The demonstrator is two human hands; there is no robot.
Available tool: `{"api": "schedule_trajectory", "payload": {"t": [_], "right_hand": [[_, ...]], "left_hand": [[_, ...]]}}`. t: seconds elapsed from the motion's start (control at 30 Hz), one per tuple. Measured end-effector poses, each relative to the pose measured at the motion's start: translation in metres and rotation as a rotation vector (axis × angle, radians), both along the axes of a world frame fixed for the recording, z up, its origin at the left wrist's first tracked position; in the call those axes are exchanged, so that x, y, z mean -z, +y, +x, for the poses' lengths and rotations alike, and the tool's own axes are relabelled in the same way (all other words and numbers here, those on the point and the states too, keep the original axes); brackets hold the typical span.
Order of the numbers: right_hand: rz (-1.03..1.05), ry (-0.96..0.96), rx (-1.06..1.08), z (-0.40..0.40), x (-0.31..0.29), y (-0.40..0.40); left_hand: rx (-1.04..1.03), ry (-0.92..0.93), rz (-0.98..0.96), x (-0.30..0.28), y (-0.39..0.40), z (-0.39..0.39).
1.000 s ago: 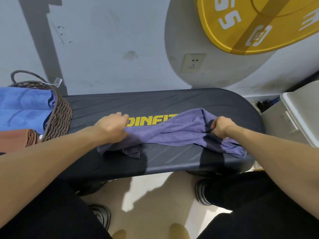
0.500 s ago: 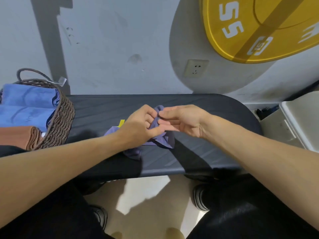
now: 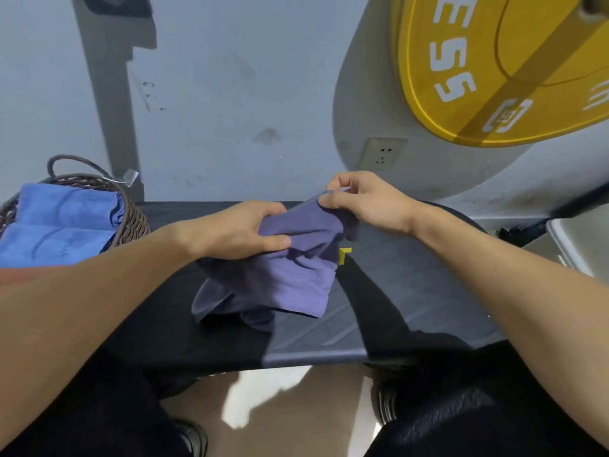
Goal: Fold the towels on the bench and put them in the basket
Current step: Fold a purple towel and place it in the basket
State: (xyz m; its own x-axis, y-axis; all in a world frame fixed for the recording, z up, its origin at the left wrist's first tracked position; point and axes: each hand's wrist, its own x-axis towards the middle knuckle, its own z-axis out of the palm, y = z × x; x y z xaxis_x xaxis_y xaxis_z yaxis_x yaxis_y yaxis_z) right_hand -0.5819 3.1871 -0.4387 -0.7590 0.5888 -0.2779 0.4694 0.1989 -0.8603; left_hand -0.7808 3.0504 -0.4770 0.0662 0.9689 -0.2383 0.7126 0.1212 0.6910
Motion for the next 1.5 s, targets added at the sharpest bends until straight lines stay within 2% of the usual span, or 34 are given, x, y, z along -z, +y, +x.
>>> {"api": "schedule_trajectory", "payload": {"t": [0.17, 0.33, 0.4, 0.53, 0.6, 0.63, 0.7, 0.73, 0.8, 0.87, 0.9, 0.97, 1.1, 1.23, 1.37, 1.5], "right_hand": [[0.024, -0.018, 0.022, 0.004, 0.014, 0.016], [-0.005, -0.077, 0.115, 0.008, 0.037, 0.038], [-0.023, -0.075, 0.177, 0.008, 0.05, 0.045], [-0.016, -0.072, 0.379, 0.001, 0.073, 0.057], [0.059, -0.223, 0.403, 0.002, 0.079, 0.062], [0.125, -0.338, 0.358, 0.003, 0.081, 0.062], [0.159, -0.591, 0.157, 0.005, 0.082, 0.056], [0.109, -0.695, 0.048, 0.005, 0.085, 0.05], [-0.022, -0.831, -0.1, 0.004, 0.092, 0.036], [-0.097, -0.843, -0.16, 0.003, 0.103, 0.023], [-0.128, -0.816, -0.164, 0.001, 0.109, 0.018], [-0.209, -0.753, -0.135, -0.002, 0.12, 0.006], [-0.268, -0.672, -0.071, -0.013, 0.133, -0.012], [-0.341, -0.556, -0.037, -0.024, 0.122, -0.012], [-0.286, -0.479, -0.029, -0.029, 0.102, 0.001], [-0.236, -0.384, 0.051, -0.025, 0.093, 0.016]], "left_hand": [[-0.081, -0.213, -0.04, -0.003, 0.01, -0.022], [-0.128, -0.06, -0.259, 0.006, 0.017, -0.054], [-0.266, -0.019, -0.215, 0.016, 0.022, -0.062], [-0.711, -0.055, -0.054, 0.05, 0.033, -0.071], [-0.848, 0.027, -0.078, 0.066, 0.033, -0.072], [-0.863, 0.135, -0.109, 0.07, 0.031, -0.07], [-0.804, 0.317, -0.065, 0.073, 0.022, -0.056], [-0.732, 0.311, 0.004, 0.073, 0.017, -0.044], [-0.463, 0.18, 0.088, 0.076, 0.002, -0.011], [-0.127, 0.119, 0.047, 0.083, -0.017, 0.021], [0.015, 0.145, 0.018, 0.088, -0.025, 0.033], [0.174, 0.24, -0.003, 0.102, -0.036, 0.045], [0.122, 0.312, -0.02, 0.113, -0.034, 0.053], [0.108, 0.321, 0.051, 0.103, -0.017, 0.057], [0.128, 0.184, -0.1, 0.089, -0.005, 0.028], [-0.08, 0.226, -0.054, 0.073, -0.008, -0.035]]}}
